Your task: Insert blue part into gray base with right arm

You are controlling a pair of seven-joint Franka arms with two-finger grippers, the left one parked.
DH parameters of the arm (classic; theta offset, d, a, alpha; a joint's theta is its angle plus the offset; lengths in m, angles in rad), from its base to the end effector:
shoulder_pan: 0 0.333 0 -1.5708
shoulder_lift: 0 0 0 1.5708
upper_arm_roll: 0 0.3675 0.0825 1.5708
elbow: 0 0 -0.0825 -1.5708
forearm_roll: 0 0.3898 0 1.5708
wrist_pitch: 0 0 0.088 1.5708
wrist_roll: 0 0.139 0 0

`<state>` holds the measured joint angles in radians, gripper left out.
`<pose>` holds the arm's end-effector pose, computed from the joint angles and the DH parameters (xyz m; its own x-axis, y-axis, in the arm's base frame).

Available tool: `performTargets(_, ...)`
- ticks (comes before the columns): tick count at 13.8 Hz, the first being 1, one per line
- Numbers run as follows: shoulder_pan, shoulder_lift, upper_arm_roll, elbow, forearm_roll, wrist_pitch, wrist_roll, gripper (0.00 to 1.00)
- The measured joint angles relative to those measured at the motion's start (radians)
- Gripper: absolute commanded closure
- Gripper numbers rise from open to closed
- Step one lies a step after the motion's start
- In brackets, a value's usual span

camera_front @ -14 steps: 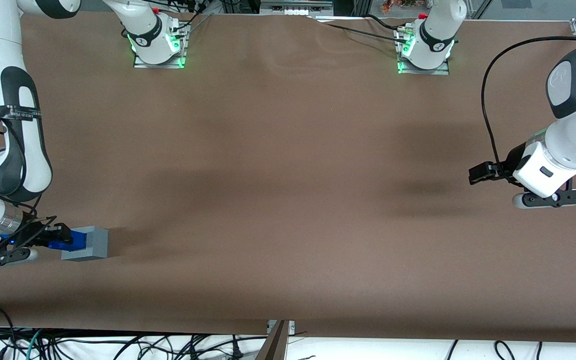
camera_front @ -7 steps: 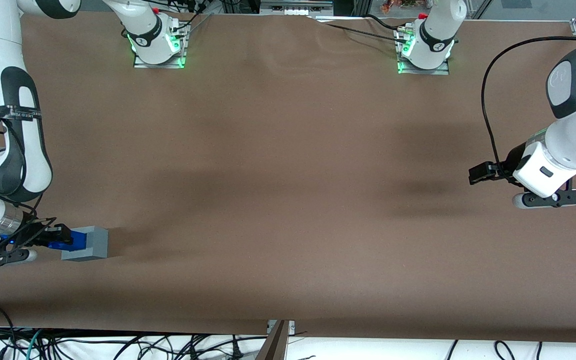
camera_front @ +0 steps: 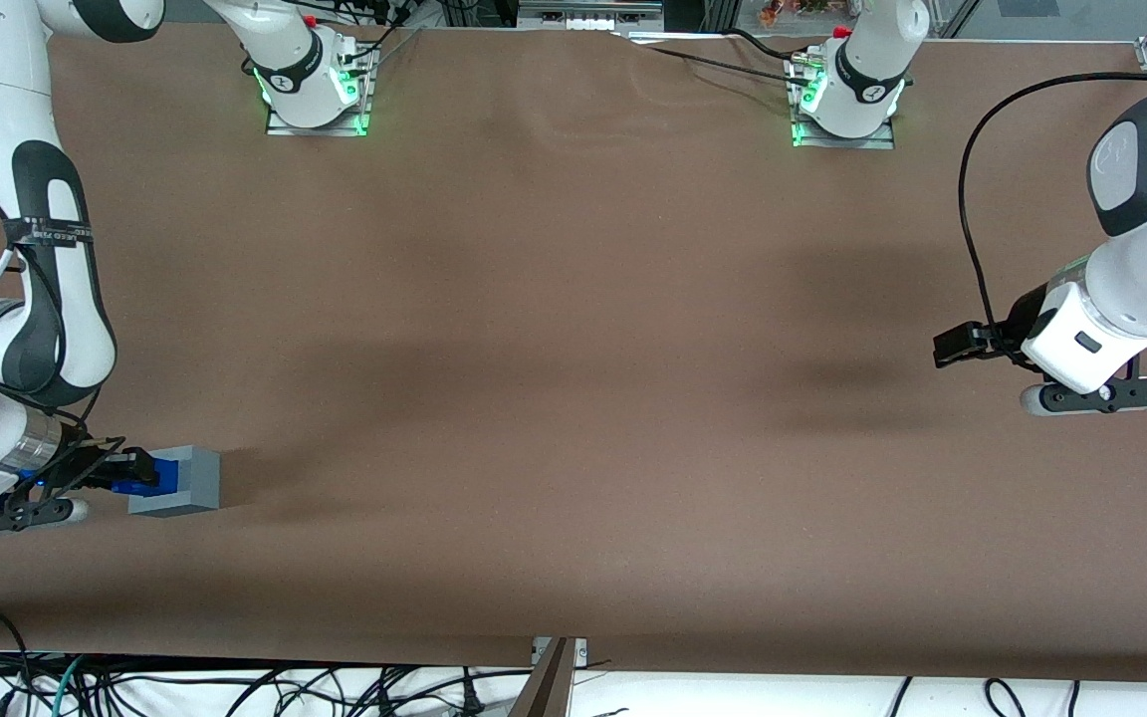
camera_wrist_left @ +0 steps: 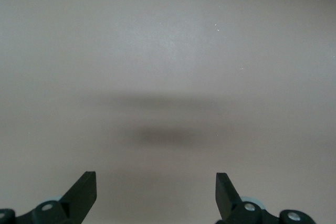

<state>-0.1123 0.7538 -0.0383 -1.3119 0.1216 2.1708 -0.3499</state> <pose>0.7894 -0.1042 0.3035 0.9818 0.1435 0.1248 0.1495 -0.9879 -0.0404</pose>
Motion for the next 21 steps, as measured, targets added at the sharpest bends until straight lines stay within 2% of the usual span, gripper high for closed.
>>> performTargets(11, 0.002, 0.007, 0.0, 0.016, 0.0, -0.021, 0.0, 0.01)
performTargets(14, 0.009, -0.039, 0.004, 0.098, 0.0, -0.181, 0.0, 0.01)
performTargets(18, 0.018, -0.199, 0.012, 0.178, 0.0, -0.441, 0.0, 0.01)
performTargets(19, 0.03, -0.235, 0.012, 0.178, -0.014, -0.48, 0.0, 0.01)
performTargets(21, 0.062, -0.272, 0.014, 0.176, -0.097, -0.537, 0.0, 0.01)
